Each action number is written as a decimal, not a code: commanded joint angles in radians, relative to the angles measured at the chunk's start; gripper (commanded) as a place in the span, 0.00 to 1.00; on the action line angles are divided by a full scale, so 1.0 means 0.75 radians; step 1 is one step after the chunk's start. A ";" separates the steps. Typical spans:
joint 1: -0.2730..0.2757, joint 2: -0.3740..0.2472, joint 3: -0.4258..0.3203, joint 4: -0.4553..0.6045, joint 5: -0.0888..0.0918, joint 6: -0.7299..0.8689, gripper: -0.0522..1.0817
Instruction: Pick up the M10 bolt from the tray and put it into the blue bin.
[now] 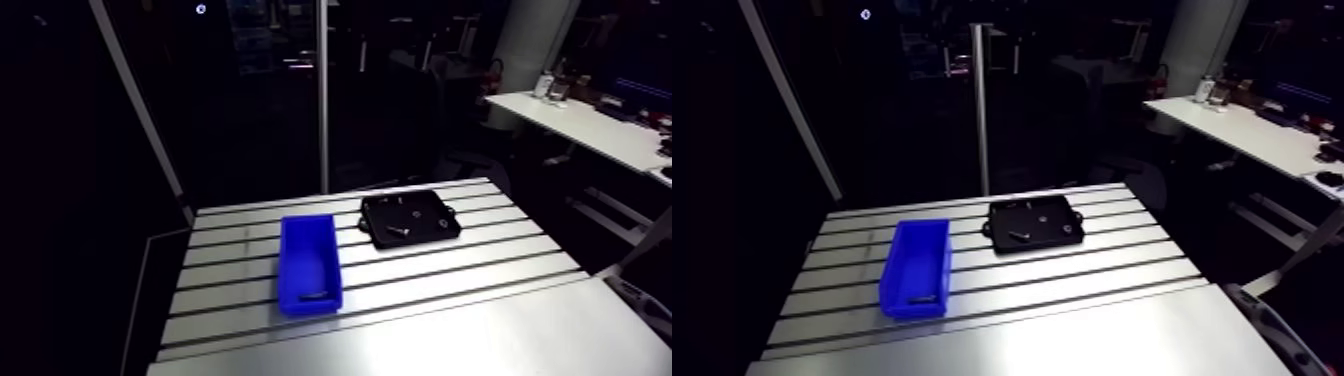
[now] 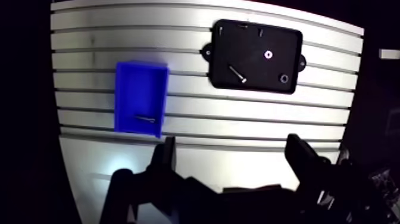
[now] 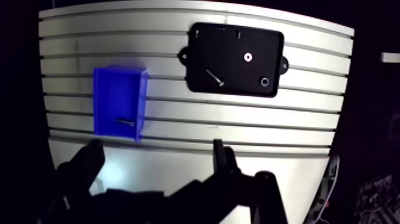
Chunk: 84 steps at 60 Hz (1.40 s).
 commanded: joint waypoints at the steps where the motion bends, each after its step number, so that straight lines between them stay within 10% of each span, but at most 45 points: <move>1: -0.040 0.040 0.009 -0.004 0.003 -0.123 0.05; 84: -0.108 0.264 0.344 -0.484 -0.050 -1.287 0.05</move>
